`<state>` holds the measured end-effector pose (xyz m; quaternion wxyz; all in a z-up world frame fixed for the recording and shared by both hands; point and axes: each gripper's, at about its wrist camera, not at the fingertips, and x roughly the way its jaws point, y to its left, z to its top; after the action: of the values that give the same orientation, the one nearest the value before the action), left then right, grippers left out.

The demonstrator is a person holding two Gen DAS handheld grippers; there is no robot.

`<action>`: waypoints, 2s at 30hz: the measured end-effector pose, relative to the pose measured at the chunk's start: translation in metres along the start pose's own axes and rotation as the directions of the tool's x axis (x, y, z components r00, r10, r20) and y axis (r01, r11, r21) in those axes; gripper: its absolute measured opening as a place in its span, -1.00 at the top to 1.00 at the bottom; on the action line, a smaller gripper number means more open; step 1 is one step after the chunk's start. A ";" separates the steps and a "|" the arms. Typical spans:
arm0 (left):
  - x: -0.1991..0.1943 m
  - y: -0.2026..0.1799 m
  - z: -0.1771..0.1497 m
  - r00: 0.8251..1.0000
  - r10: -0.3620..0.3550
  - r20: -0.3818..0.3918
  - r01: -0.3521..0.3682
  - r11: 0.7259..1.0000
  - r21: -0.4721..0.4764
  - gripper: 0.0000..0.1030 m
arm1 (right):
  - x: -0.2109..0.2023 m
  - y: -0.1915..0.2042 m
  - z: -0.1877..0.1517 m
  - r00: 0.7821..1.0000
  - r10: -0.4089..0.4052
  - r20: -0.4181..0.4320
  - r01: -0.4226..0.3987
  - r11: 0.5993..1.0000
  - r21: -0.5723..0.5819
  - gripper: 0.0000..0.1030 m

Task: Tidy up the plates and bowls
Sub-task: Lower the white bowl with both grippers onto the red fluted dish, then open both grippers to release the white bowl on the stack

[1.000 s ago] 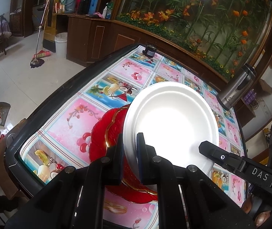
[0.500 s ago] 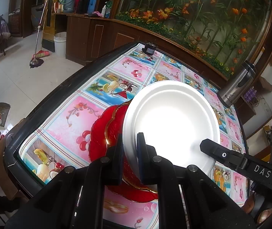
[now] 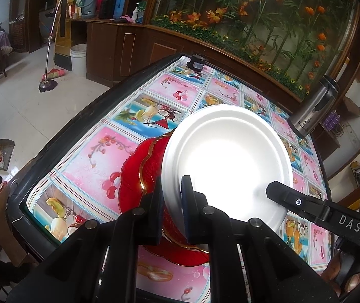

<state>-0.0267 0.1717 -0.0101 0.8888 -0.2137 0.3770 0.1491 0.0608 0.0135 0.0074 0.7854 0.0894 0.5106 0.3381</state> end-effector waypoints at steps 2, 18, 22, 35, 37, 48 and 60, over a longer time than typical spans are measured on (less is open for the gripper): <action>0.000 0.000 0.000 1.000 0.001 -0.001 -0.001 1.000 0.000 0.79 | 0.000 0.000 0.000 1.000 0.001 0.000 -0.001 1.000 0.001 0.84; 0.006 0.001 0.000 1.000 0.004 -0.024 -0.004 1.000 0.000 0.78 | 0.001 -0.003 0.002 1.000 -0.007 -0.007 0.007 1.000 0.010 0.84; 0.006 0.001 0.000 1.000 0.003 -0.023 -0.003 1.000 0.001 0.78 | 0.002 -0.003 0.001 1.000 -0.008 -0.008 0.008 1.000 0.010 0.84; 0.014 0.000 0.000 0.999 0.013 -0.053 -0.013 1.000 -0.007 0.77 | 0.009 -0.006 0.001 0.999 -0.021 -0.026 0.021 1.000 0.018 0.82; 0.016 0.000 0.000 0.998 0.015 -0.056 -0.015 1.000 -0.006 0.77 | 0.009 -0.004 0.001 0.999 -0.026 -0.031 0.026 1.000 0.014 0.81; 0.021 -0.003 0.001 0.997 0.036 -0.067 -0.036 0.999 0.007 0.76 | 0.016 -0.001 0.005 0.998 -0.052 -0.042 0.052 0.999 0.000 0.76; 0.018 -0.003 0.000 0.995 0.088 -0.052 -0.088 0.996 0.006 0.36 | 0.009 0.002 0.007 0.996 -0.085 0.001 0.085 0.996 -0.020 0.07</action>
<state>-0.0135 0.1713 -0.0220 0.8717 -0.1988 0.4093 0.1818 0.0684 0.0221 0.0055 0.8001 0.0598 0.5103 0.3096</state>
